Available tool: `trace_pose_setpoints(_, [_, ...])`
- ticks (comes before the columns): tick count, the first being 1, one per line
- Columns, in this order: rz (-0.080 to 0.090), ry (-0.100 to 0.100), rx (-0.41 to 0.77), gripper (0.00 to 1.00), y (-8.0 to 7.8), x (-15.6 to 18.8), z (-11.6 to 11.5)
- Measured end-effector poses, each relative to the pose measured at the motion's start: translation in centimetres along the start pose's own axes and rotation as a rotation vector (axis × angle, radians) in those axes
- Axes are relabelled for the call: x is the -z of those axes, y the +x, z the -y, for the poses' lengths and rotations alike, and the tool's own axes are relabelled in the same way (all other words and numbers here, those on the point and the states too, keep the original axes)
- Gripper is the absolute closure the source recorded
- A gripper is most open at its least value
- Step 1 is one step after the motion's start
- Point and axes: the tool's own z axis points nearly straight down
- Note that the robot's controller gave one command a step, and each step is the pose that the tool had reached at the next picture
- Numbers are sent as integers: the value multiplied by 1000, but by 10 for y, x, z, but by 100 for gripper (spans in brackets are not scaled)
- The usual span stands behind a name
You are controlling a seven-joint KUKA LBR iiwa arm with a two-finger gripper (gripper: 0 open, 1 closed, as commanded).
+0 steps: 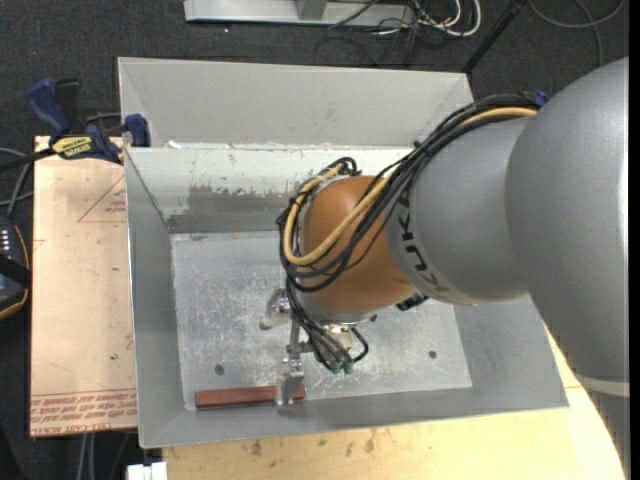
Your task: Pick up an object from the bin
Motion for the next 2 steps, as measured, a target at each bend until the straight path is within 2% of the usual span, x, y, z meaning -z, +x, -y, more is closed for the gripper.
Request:
trace_pose_setpoints(1, [18, -6, -29, 100, -7, -48, 23])
trace_pose_setpoints(2, [18, -6, -29, 100, -7, -48, 23])
